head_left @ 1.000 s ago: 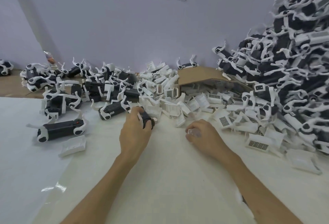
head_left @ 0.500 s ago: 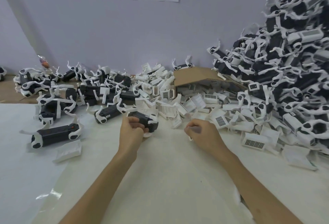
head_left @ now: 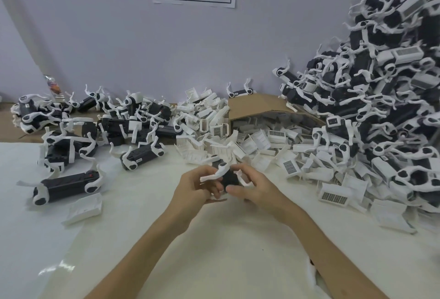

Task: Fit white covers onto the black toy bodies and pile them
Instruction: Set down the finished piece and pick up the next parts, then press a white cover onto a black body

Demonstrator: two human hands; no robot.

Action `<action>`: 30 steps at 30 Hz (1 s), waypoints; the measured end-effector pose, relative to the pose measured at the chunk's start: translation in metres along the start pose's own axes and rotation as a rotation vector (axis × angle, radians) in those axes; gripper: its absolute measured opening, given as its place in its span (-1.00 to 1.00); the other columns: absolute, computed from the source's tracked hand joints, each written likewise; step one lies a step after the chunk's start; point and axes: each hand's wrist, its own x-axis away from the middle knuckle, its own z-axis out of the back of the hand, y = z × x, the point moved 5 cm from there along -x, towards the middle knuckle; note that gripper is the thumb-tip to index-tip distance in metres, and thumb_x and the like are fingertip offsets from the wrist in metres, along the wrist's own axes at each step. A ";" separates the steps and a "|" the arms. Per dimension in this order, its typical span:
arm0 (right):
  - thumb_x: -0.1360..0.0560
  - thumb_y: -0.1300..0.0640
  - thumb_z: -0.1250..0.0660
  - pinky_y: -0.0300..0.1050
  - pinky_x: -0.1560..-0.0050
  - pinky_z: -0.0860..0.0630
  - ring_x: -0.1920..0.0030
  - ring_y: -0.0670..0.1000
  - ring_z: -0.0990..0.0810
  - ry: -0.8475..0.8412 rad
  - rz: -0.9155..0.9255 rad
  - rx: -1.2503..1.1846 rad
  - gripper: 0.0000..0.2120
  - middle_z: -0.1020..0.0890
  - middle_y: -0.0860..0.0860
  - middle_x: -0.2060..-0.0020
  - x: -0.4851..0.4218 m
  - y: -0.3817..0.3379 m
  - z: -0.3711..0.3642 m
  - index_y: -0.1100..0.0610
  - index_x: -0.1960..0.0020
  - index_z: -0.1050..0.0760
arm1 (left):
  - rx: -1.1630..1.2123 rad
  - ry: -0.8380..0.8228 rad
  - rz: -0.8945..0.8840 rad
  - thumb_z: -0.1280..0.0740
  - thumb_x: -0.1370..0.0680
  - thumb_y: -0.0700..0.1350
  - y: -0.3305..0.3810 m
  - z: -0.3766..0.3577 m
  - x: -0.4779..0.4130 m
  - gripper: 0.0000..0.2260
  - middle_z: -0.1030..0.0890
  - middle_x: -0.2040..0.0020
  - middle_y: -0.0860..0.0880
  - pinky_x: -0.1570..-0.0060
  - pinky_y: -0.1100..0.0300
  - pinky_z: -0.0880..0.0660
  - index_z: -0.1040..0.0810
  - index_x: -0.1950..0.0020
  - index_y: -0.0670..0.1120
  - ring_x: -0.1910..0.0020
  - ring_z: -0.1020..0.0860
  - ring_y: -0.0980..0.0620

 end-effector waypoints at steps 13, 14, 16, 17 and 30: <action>-0.33 0.17 -0.59 -0.37 0.17 -0.38 0.25 -0.16 -0.44 0.192 0.286 -0.066 -0.63 -0.47 0.01 0.28 0.009 -0.024 0.005 -0.03 -0.07 -0.59 | 0.423 -0.019 0.153 -0.11 -0.53 -0.48 -0.008 0.006 -0.009 -0.71 -0.66 0.03 -0.19 0.04 0.12 -0.58 -0.55 -0.03 -0.22 0.11 -0.64 -0.10; -0.33 0.20 -0.59 -0.33 0.15 -0.40 0.26 -0.15 -0.45 0.167 0.287 -0.083 -0.62 -0.46 -0.05 0.30 0.010 -0.025 0.004 -0.03 -0.08 -0.59 | 0.499 -0.018 0.178 -0.13 -0.56 -0.45 -0.007 0.007 -0.008 -0.73 -0.66 0.01 -0.20 0.03 0.12 -0.58 -0.54 -0.08 -0.22 0.11 -0.65 -0.11; -0.36 0.28 -0.59 -0.18 0.08 -0.42 0.23 -0.09 -0.48 0.118 0.276 -0.083 -0.59 -0.47 -0.02 0.29 0.010 -0.025 0.002 -0.01 -0.13 -0.61 | 0.553 -0.020 0.243 -0.18 -0.64 -0.28 -0.008 0.008 -0.006 -0.80 -0.70 0.01 -0.19 0.09 0.15 -0.59 -0.58 -0.15 -0.22 0.14 -0.67 -0.10; -0.36 0.30 -0.59 -0.13 0.07 -0.43 0.23 -0.07 -0.48 0.108 0.274 -0.071 -0.58 -0.46 0.00 0.29 0.010 -0.025 0.001 0.00 -0.14 -0.62 | 0.534 -0.038 0.270 -0.19 -0.67 -0.14 -0.009 0.008 -0.006 -0.77 -0.71 0.01 -0.17 0.09 0.15 -0.58 -0.61 -0.15 -0.19 0.13 -0.68 -0.08; -0.24 0.33 -0.23 -0.07 0.24 -0.50 0.24 0.20 -0.64 -0.052 0.186 -0.397 -0.71 -0.46 0.10 0.24 0.007 -0.022 0.004 0.27 0.04 -0.30 | 0.289 -0.018 0.200 -0.56 -0.38 -0.01 -0.006 0.012 -0.003 -0.48 -0.67 -0.05 -0.02 0.03 0.22 -0.45 -0.60 -0.33 0.01 0.07 -0.57 0.04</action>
